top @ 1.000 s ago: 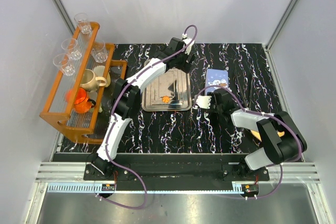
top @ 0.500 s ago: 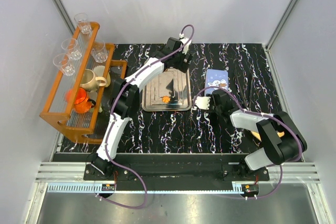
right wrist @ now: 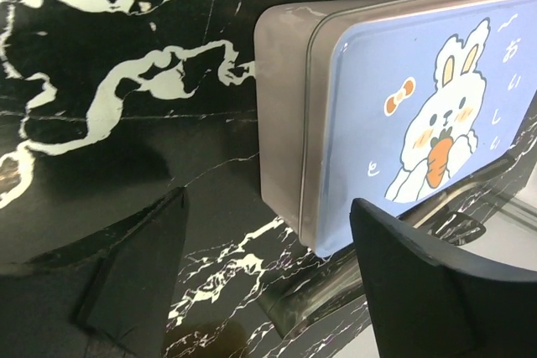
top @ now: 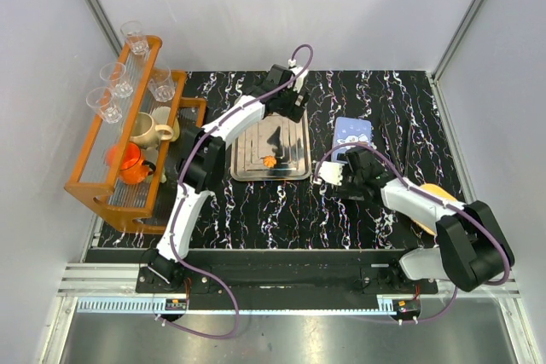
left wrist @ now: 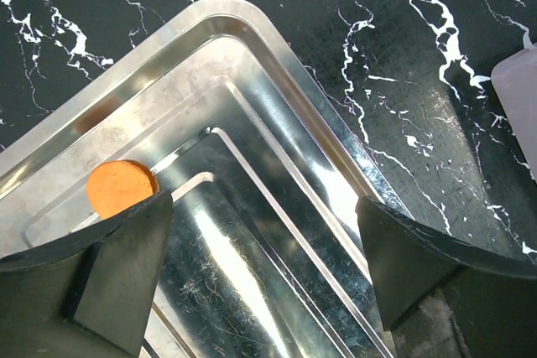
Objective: Pack the cookies
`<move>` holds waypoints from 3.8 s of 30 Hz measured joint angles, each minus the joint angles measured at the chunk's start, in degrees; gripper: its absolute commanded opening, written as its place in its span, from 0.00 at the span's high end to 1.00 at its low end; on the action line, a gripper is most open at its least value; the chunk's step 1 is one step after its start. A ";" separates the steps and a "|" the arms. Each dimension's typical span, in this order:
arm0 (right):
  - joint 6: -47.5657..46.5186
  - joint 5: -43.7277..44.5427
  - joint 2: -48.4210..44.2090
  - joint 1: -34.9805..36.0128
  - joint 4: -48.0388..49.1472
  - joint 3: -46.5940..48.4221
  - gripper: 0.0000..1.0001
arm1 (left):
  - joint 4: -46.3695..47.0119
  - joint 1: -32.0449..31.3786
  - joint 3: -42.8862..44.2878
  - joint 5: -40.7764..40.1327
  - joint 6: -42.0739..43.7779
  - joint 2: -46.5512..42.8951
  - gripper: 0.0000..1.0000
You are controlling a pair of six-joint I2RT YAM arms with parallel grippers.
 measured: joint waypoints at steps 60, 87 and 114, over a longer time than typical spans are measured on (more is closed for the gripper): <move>53.70 -31.43 35.50 -25.20 -16.28 43.89 0.16 | 5.40 -0.31 -22.25 8.79 -3.06 -19.89 0.08; 53.59 -33.22 38.34 -23.28 -16.24 47.58 0.12 | 6.95 0.52 -28.44 8.11 -2.32 -23.80 0.08; 53.70 -27.06 27.65 -22.99 -16.17 46.75 0.01 | 9.31 2.01 -31.74 7.41 -3.13 -27.76 0.05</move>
